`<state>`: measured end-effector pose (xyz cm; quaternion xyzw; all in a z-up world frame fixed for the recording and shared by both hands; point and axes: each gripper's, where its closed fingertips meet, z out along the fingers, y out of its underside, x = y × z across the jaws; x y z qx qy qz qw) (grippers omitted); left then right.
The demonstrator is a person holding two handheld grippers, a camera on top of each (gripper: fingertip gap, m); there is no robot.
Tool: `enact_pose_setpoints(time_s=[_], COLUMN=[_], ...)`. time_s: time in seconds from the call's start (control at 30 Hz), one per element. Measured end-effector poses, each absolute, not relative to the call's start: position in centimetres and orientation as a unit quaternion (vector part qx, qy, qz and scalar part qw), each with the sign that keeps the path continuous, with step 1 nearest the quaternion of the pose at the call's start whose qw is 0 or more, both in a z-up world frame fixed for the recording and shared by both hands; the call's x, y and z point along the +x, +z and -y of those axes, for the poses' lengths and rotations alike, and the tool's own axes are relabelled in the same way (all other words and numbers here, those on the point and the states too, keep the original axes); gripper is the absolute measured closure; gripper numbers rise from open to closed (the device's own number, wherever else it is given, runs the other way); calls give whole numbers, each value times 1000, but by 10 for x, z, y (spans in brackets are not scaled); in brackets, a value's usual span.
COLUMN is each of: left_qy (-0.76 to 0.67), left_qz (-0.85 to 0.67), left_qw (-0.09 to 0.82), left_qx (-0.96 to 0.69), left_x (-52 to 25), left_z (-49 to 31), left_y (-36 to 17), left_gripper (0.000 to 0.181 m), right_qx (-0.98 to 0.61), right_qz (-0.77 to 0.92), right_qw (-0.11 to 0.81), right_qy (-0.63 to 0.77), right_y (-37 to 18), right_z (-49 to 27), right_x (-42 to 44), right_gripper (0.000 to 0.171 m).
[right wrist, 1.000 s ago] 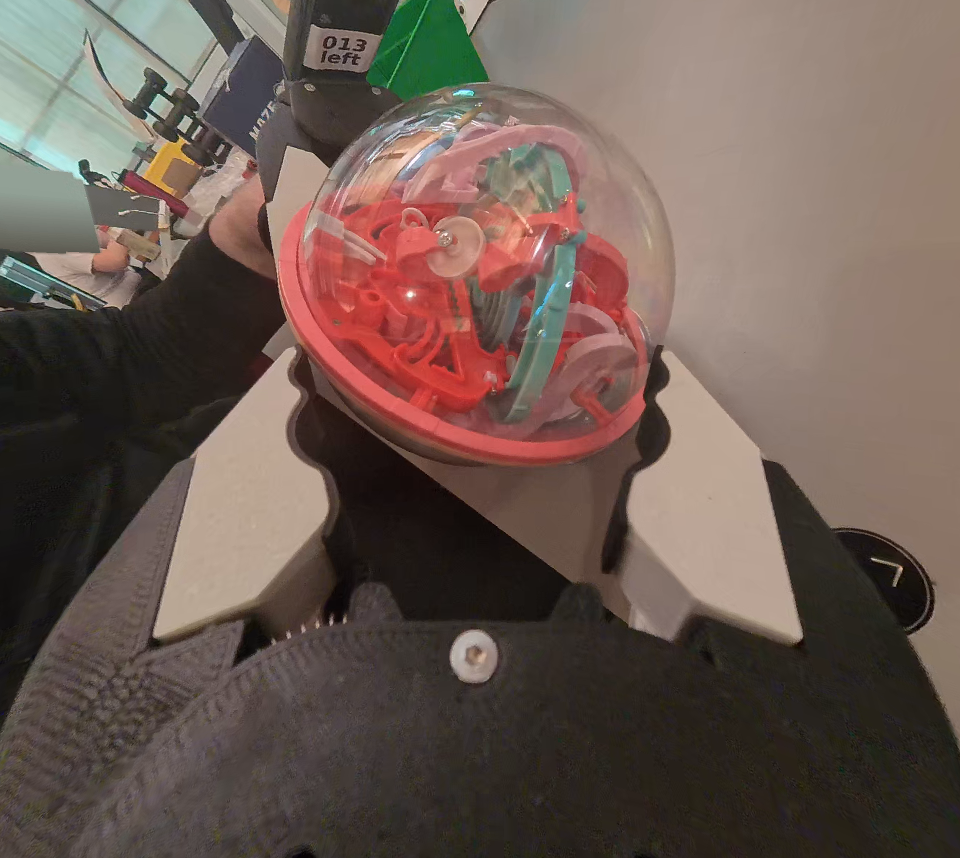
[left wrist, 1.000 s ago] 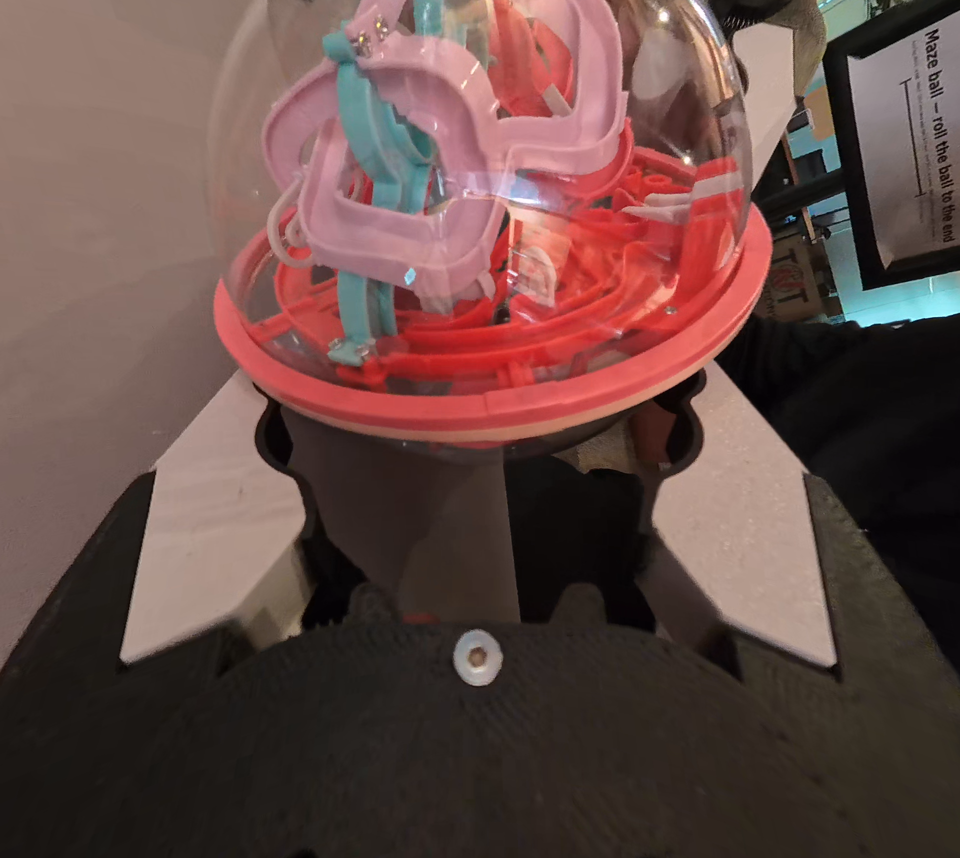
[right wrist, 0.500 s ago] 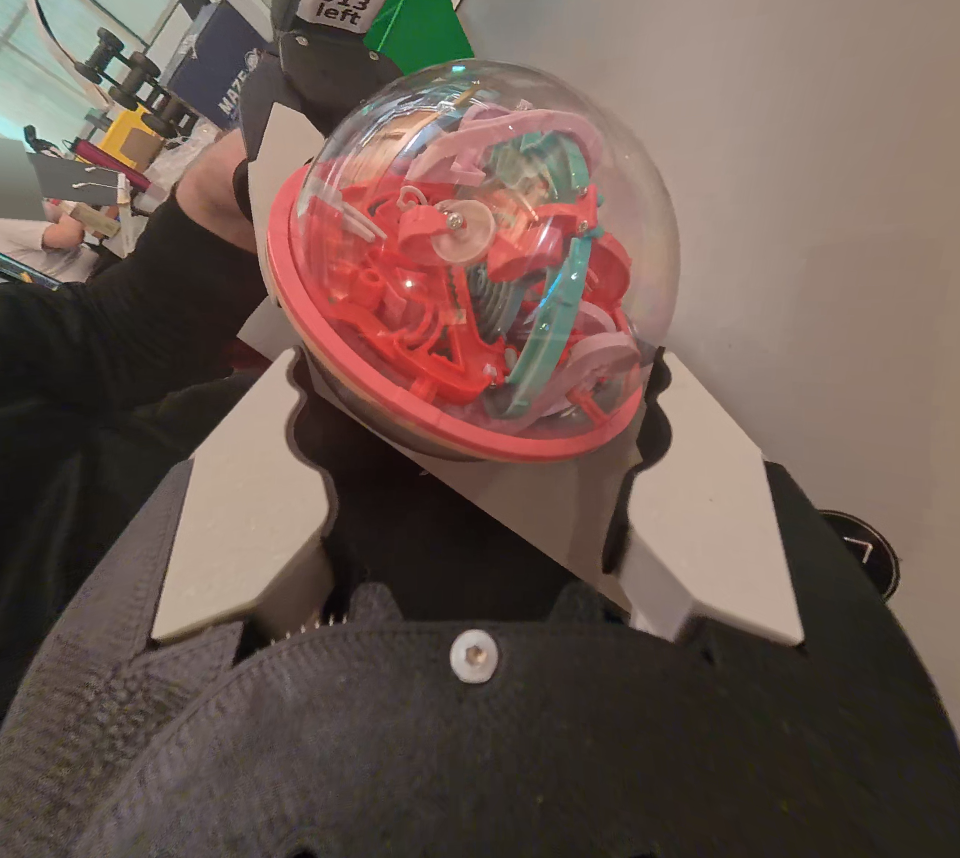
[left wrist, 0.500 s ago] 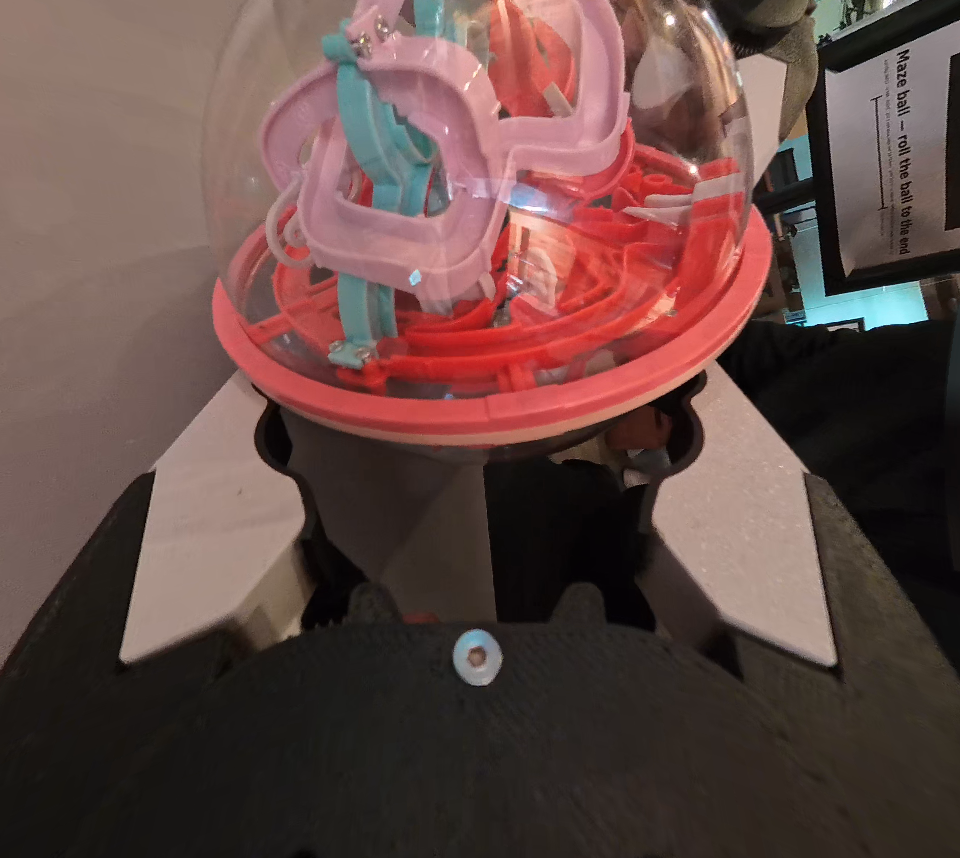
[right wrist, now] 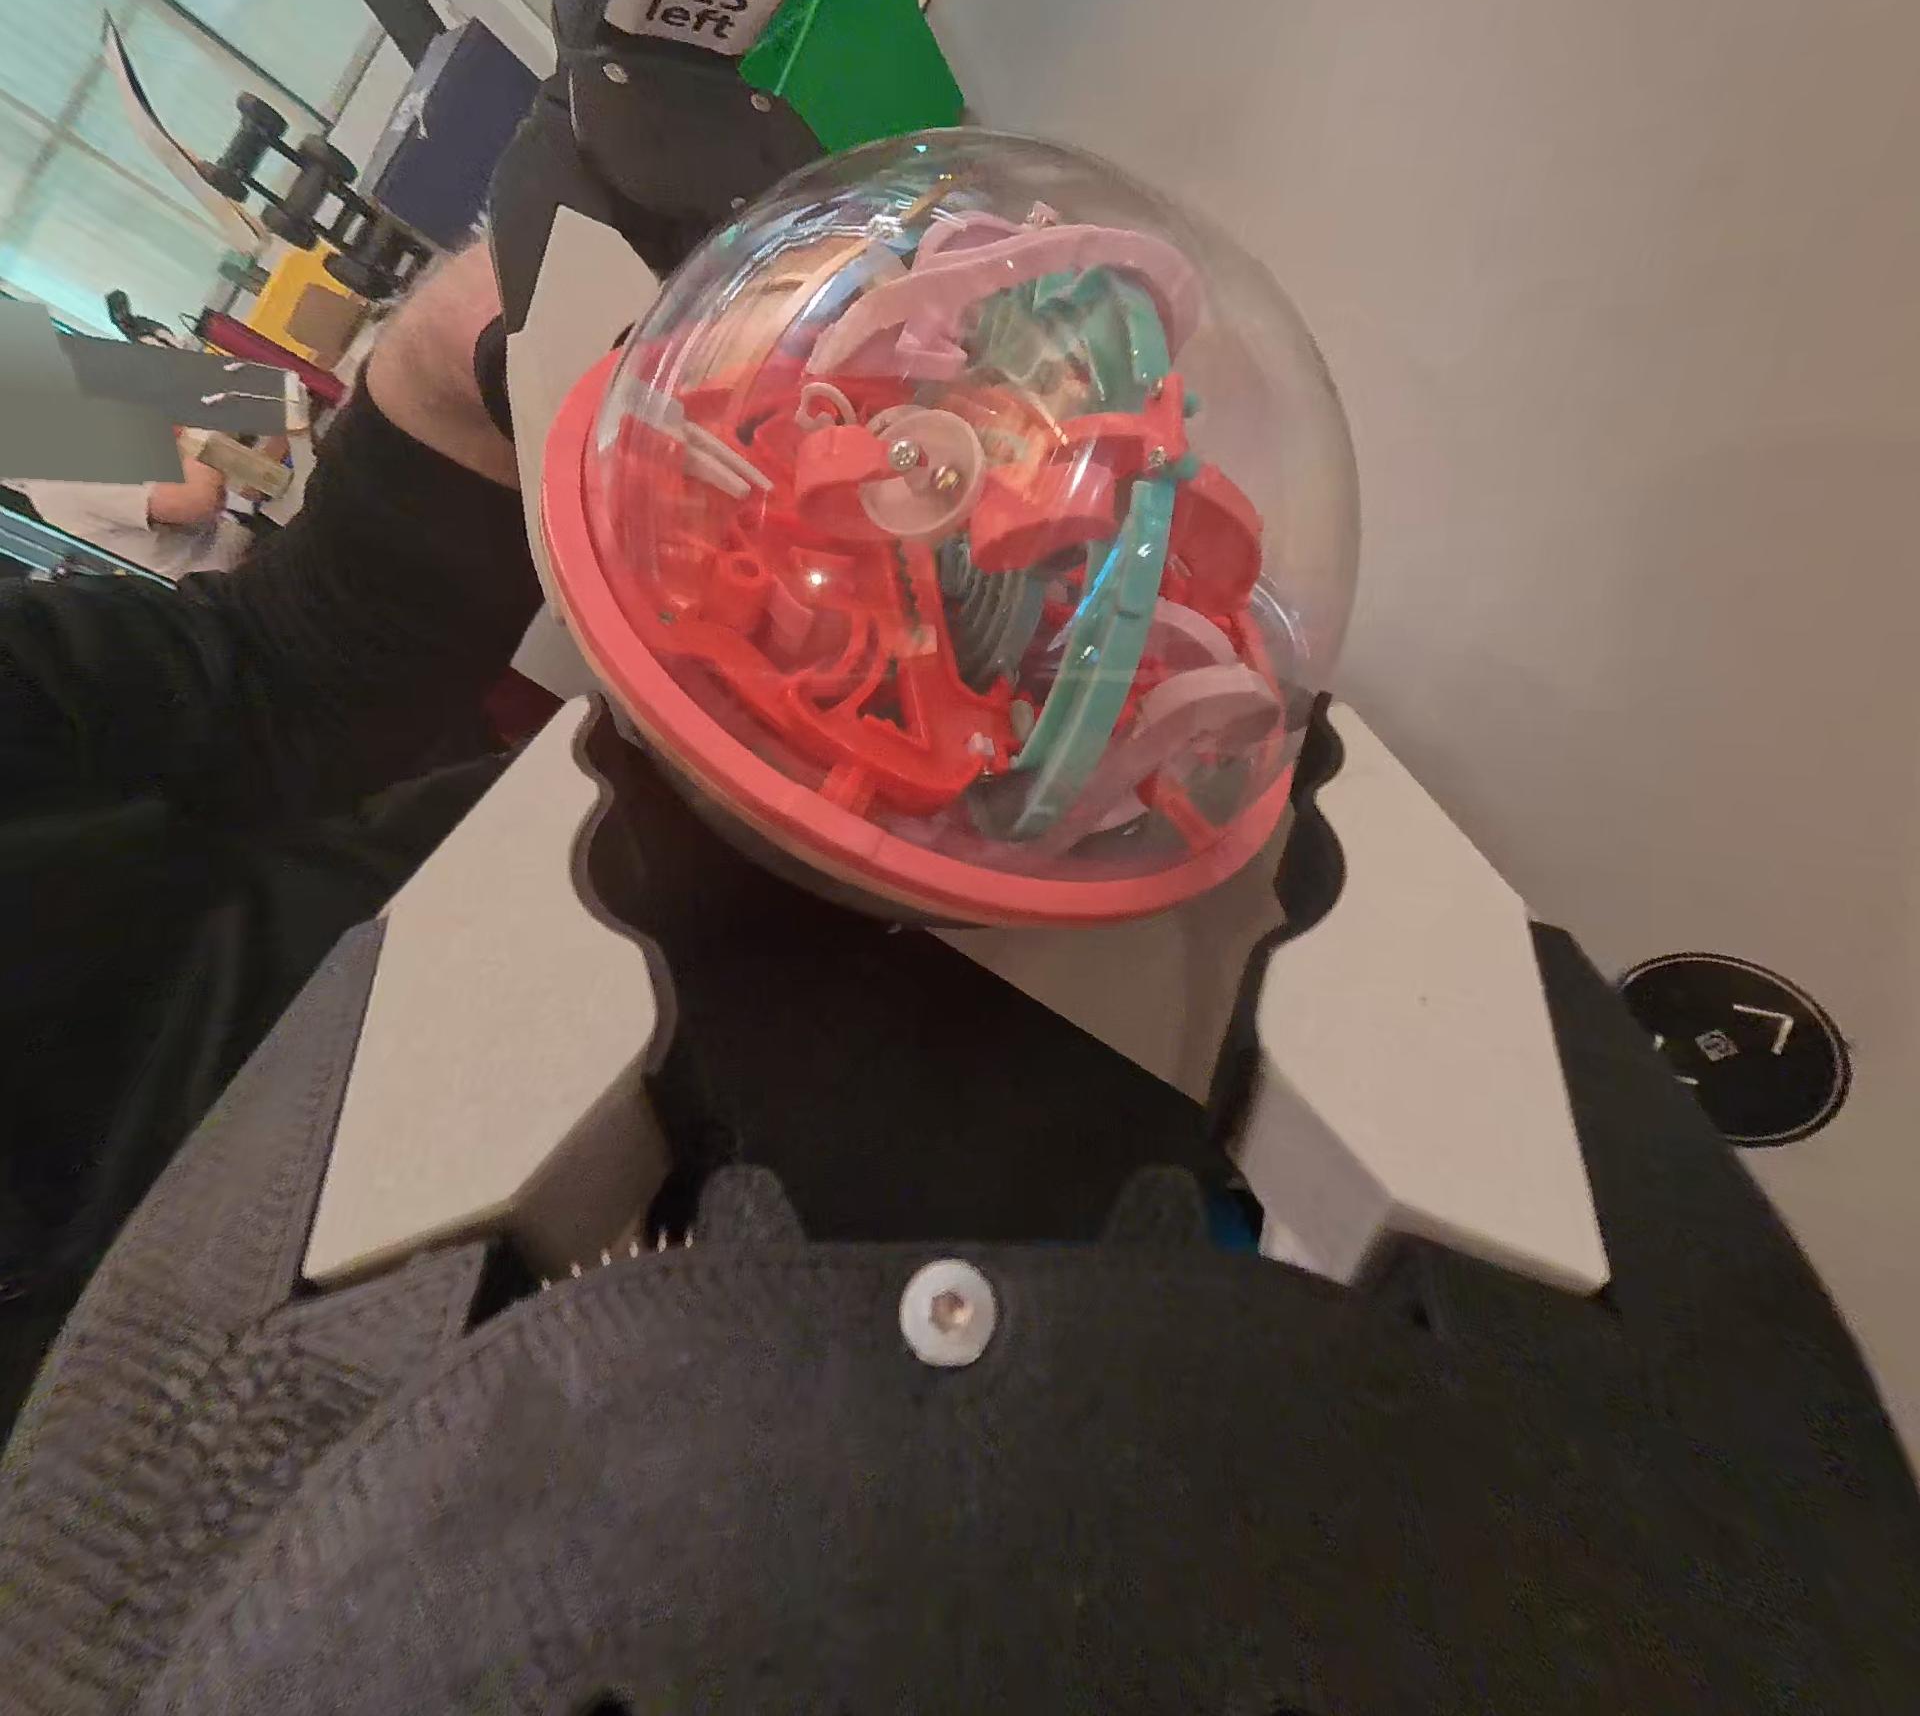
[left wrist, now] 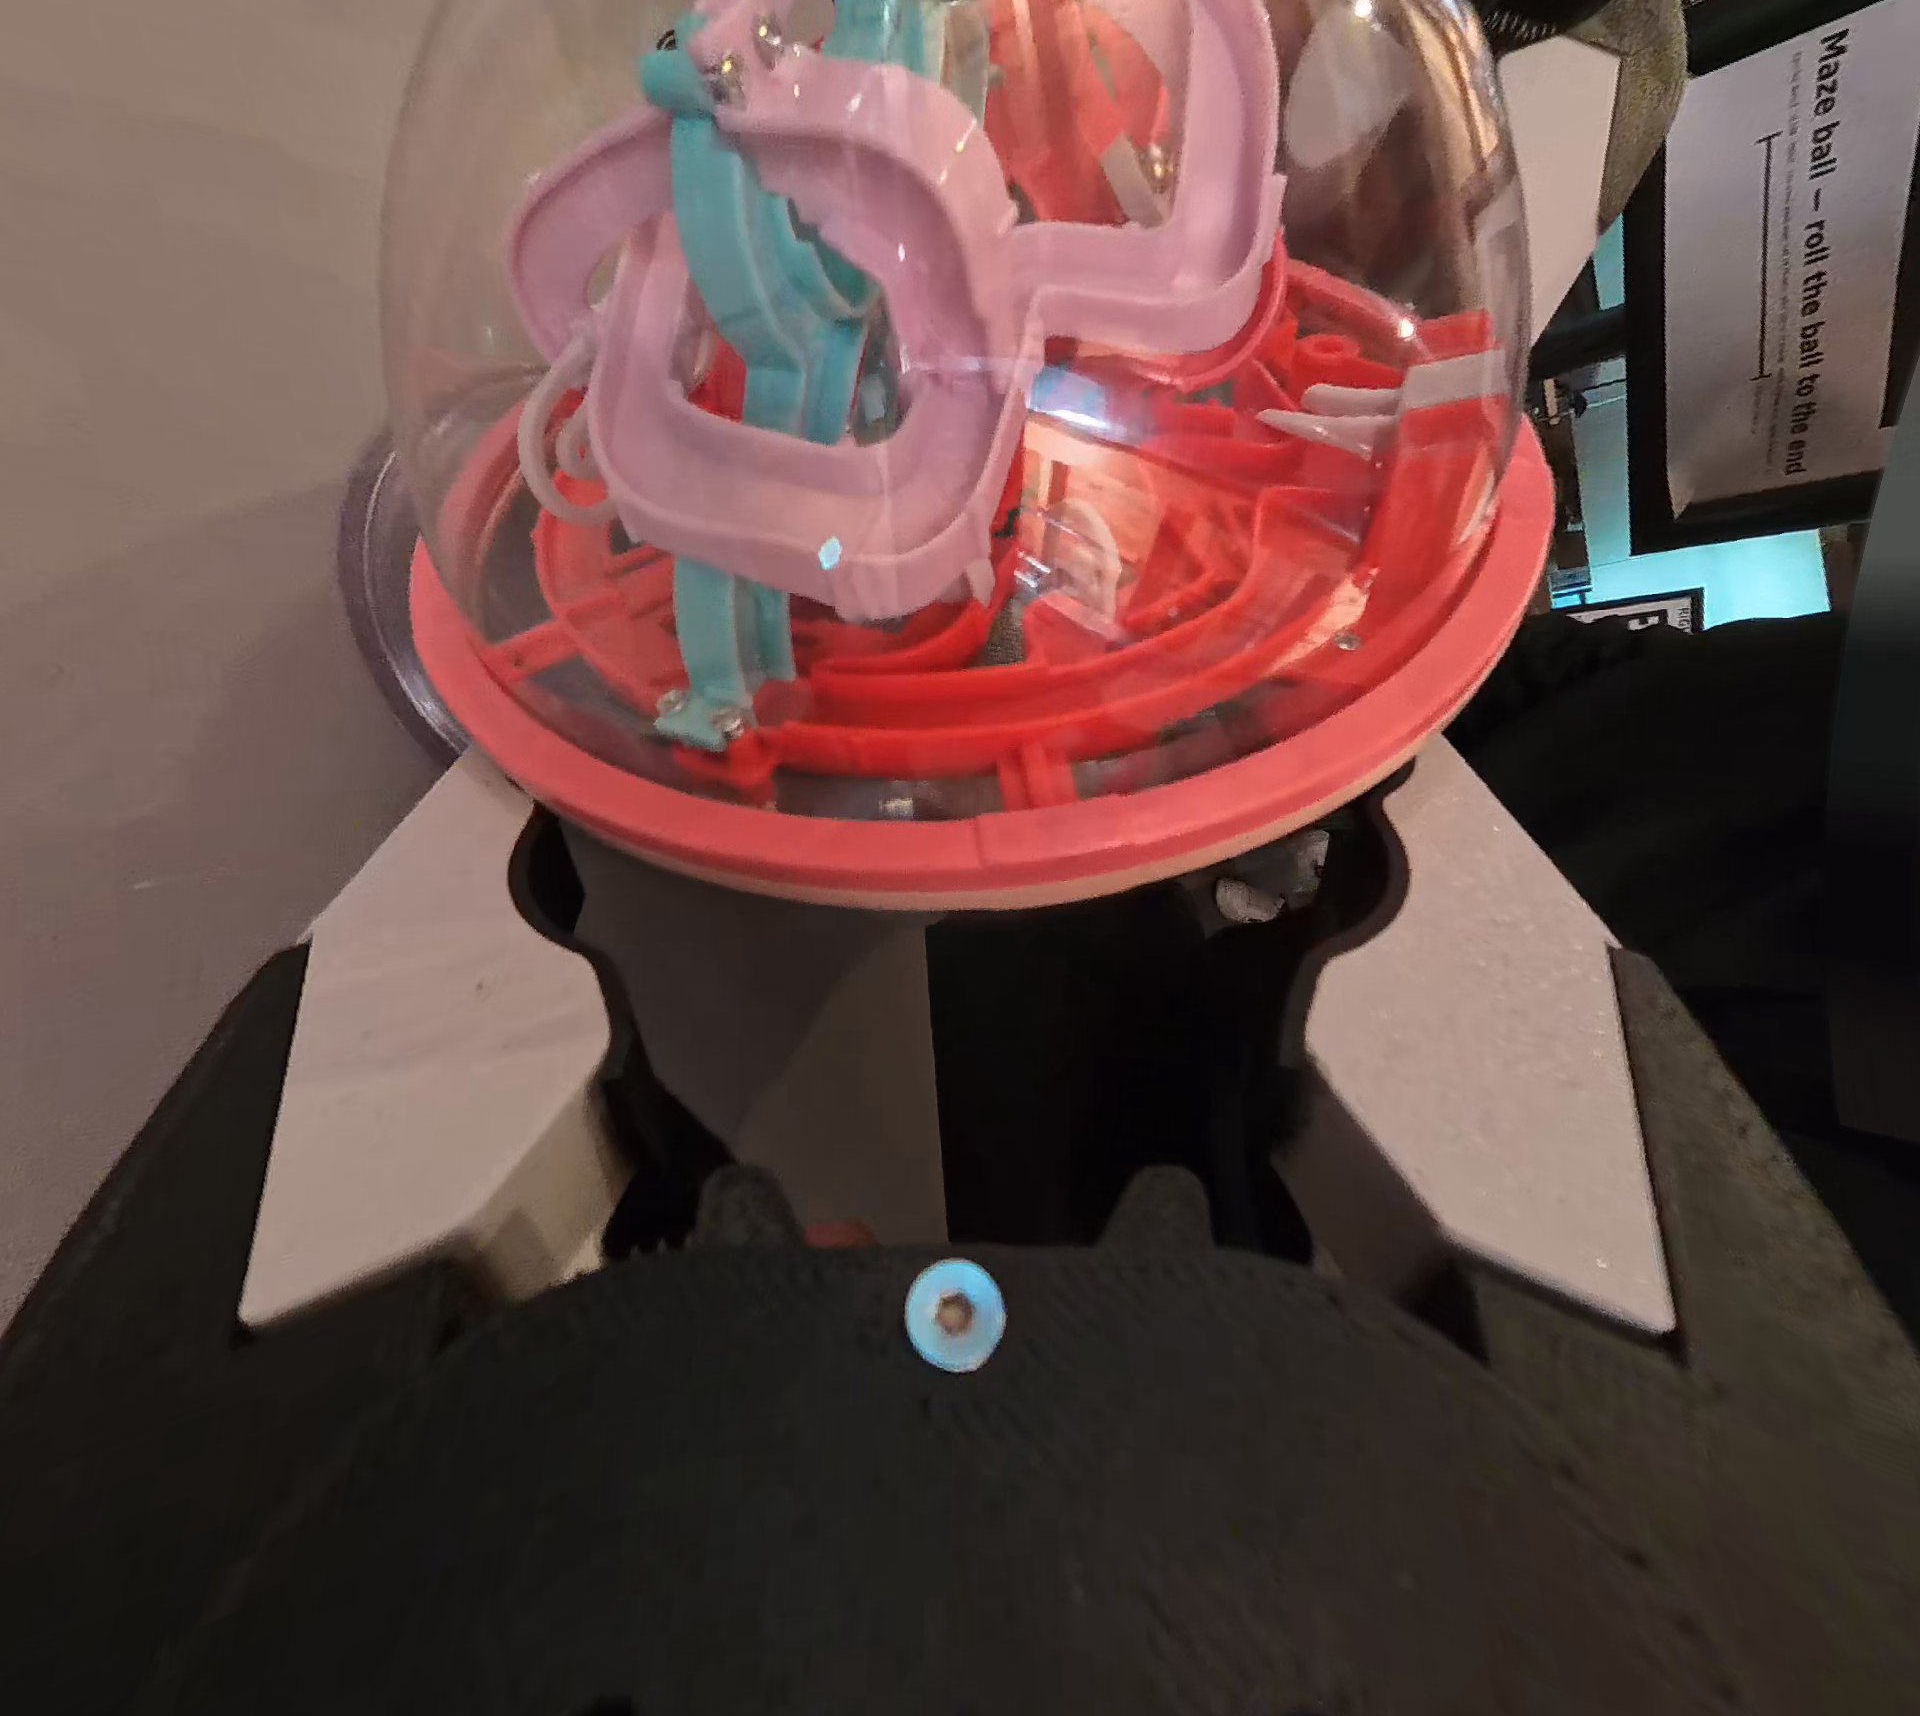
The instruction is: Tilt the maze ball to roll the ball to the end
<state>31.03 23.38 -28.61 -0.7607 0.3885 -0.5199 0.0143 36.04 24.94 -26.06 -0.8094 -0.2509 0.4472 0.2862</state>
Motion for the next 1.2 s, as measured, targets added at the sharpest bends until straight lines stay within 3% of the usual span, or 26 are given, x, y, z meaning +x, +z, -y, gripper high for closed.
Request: enact_pose_setpoints(time_s=[0.17,0.63,0.8,0.97,1.2], left_qy=[-520,-539,-540,-537,-532], left_qz=[-391,-381,-381,-383,-382], left_qw=[7,-11,-11,-15,-22], left_qx=[-759,-751,-751,-752,-756], left_x=[310,310,310,311,311], left_z=[-234,-237,-239,-239,-240], left_y=[-285,-283,-282,-282,-281], left_gripper=[35,35,35,35,35], right_qx=[-810,-803,-802,-804,-801], right_qz=[260,278,308,299,290], right_qw=[288,305,302,313,320], right_qy=[440,430,413,408,415], right_y=[-260,-263,-267,-268,-268], right_z=[-246,-248,-242,-248,-250], right_x=[357,362,361,364,364], right_gripper=[37,46,39,51,51])
